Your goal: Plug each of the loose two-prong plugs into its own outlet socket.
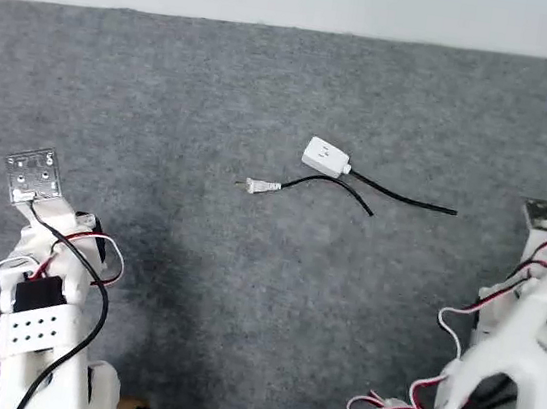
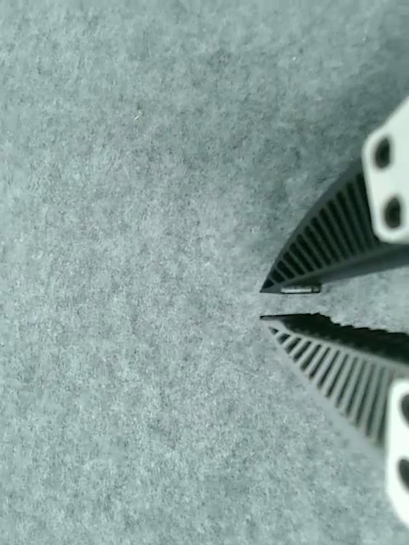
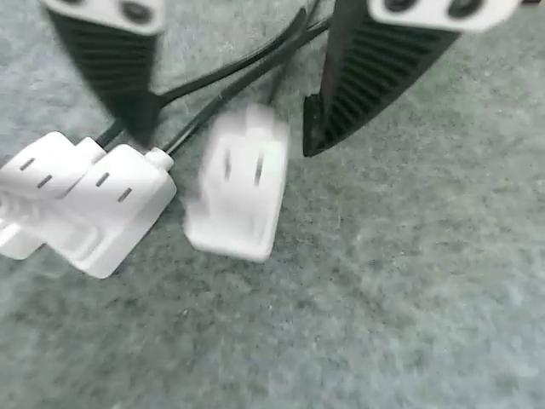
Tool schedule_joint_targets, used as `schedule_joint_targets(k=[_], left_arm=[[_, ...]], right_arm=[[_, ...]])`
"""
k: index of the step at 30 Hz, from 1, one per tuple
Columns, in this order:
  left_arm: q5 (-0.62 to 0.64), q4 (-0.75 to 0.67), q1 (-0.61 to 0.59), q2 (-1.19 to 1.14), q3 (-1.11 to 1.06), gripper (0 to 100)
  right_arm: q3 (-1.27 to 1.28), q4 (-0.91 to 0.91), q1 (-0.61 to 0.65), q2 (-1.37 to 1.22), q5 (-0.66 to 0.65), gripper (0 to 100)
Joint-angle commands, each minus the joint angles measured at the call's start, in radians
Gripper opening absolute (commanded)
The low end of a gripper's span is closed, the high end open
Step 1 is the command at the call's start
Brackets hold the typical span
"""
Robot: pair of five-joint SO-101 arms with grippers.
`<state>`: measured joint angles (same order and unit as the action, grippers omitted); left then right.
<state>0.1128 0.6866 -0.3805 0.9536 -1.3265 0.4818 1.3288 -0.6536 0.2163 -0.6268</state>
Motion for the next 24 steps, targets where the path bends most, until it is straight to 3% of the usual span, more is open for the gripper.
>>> schedule_joint_targets(k=[1,6,11,17,24], left_arm=[[0.014,0.005,0.006,0.009,0.048,4],[0.012,0.005,0.005,0.009,0.048,4],[0.009,0.005,0.005,0.009,0.048,4],[0.009,0.005,0.005,0.009,0.048,4],[0.005,0.003,0.005,0.009,0.048,4]], right_arm=[[-0.158,0.142,-0.004,0.036,-0.011,32.1],[-0.275,0.286,0.056,0.101,-0.005,32.1],[-0.287,0.278,0.252,0.12,-0.002,32.1],[-0.293,0.039,0.437,-0.004,0.126,32.1],[-0.485,-0.179,0.585,-0.325,0.095,32.1]])
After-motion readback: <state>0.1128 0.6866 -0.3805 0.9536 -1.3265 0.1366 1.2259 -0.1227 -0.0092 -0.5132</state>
